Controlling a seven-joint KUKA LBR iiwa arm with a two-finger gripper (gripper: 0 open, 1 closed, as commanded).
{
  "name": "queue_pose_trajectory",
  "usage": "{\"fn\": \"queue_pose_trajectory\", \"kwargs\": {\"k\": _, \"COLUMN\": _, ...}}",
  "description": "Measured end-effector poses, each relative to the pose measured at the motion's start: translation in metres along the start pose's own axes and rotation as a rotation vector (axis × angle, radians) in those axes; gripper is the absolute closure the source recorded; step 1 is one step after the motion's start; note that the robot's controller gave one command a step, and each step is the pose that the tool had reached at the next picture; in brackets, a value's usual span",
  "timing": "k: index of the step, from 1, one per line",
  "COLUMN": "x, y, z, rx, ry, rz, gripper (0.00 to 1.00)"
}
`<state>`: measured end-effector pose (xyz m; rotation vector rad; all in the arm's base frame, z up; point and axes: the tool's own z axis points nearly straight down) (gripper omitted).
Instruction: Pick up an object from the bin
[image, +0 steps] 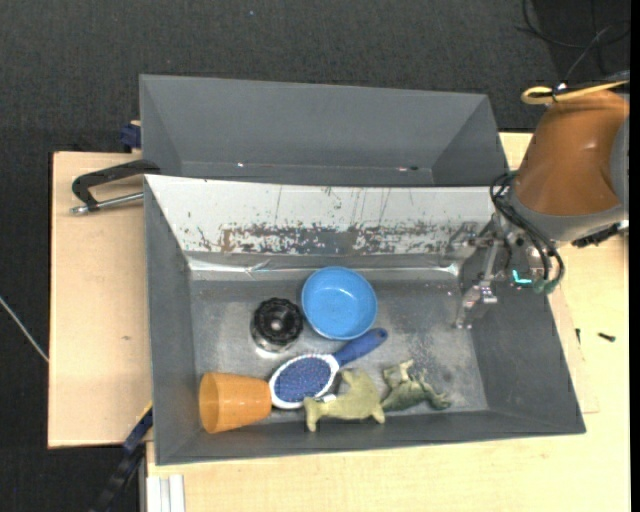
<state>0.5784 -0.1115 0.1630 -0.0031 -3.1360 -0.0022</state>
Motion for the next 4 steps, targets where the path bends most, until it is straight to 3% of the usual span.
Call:
{"fn": "queue_pose_trajectory", "kwargs": {"k": 1, "x": 0.008, "y": 0.073, "z": -0.043, "rx": -0.003, "ry": -0.015, "rz": 0.08, "gripper": 0.0}}
{"fn": "queue_pose_trajectory", "kwargs": {"k": 2, "x": 0.038, "y": 0.143, "z": 0.09, "rx": 0.002, "ry": -0.015, "rz": -0.021, "gripper": 0.0}}
{"fn": "queue_pose_trajectory", "kwargs": {"k": 3, "x": 0.038, "y": 0.144, "z": 0.089, "rx": -0.002, "ry": -0.012, "rz": -0.023, "gripper": 1.0}}
{"fn": "queue_pose_trajectory", "kwargs": {"k": 4, "x": 0.063, "y": 0.156, "z": -0.055, "rx": -0.001, "ry": -0.016, "rz": 0.006, "gripper": 1.0}}
